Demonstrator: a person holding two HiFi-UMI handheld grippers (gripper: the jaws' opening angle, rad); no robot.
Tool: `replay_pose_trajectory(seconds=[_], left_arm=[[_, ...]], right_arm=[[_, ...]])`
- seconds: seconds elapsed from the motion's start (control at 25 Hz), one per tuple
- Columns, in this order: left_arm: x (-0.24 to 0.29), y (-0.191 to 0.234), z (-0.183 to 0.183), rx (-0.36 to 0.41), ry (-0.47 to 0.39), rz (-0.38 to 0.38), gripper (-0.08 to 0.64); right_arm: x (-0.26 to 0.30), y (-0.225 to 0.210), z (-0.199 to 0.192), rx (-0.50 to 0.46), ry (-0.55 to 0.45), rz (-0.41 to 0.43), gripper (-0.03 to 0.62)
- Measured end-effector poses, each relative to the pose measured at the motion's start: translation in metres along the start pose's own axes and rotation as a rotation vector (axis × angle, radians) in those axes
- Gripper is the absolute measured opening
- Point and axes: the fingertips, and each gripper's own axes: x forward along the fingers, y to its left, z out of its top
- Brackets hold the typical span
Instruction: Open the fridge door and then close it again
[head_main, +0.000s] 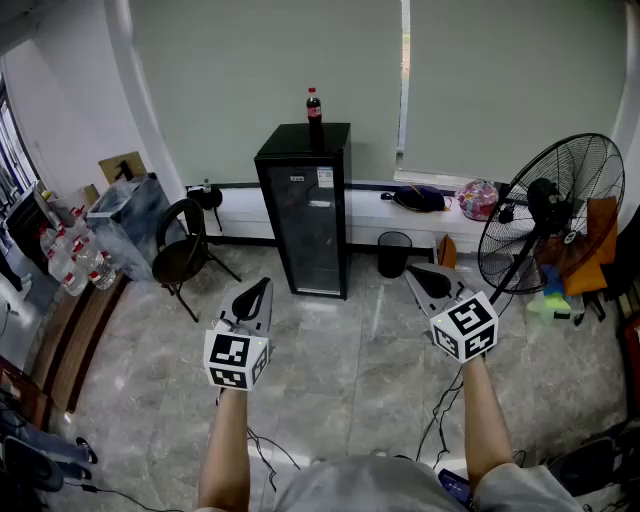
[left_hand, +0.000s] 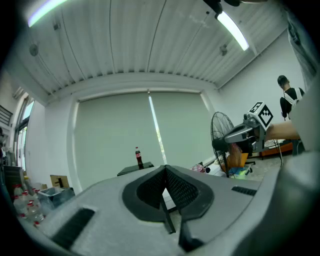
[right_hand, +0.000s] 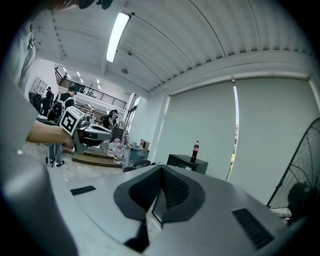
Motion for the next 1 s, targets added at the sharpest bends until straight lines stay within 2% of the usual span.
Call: replay_pose_trajectory(seconds=[0.12, 0.4, 0.56, 0.6, 0.64, 0.68, 0.76, 0.84, 1.0], left_arm=[[0.005, -0.001, -0.002, -0.011, 0.011, -0.007, 0.009], [0.013, -0.023, -0.008, 0.042, 0.043, -0.037, 0.009], [0.021, -0.039, -0.008, 0.023, 0.056, -0.049, 0.011], [0.022, -0.044, -0.008, 0.016, 0.054, -0.048, 0.011], [0.024, -0.048, -0.008, 0.010, 0.050, -0.046, 0.012], [0.025, -0.053, -0.007, 0.005, 0.046, -0.042, 0.016], [0.026, -0.061, -0.006, -0.005, 0.039, -0.025, 0.129], [0.027, -0.069, -0.005, -0.010, 0.040, -0.002, 0.203], [0.025, -0.084, -0.010, -0.008, 0.055, 0.019, 0.238]], right_arm=[[0.002, -0.003, -0.002, 0.004, -0.005, 0.009, -0.006], [-0.008, -0.022, -0.017, 0.015, -0.004, -0.008, -0.005], [-0.018, -0.035, -0.022, -0.002, -0.035, 0.020, -0.002], [-0.021, -0.038, -0.024, -0.009, -0.035, 0.029, 0.017], [-0.025, -0.041, -0.028, -0.016, -0.031, 0.038, 0.078], [-0.028, -0.044, -0.032, -0.021, -0.027, 0.047, 0.100], [-0.035, -0.049, -0.039, -0.027, -0.023, 0.066, 0.152], [-0.041, -0.057, -0.046, -0.027, -0.022, 0.082, 0.187], [-0.048, -0.072, -0.057, 0.000, -0.025, 0.086, 0.213]])
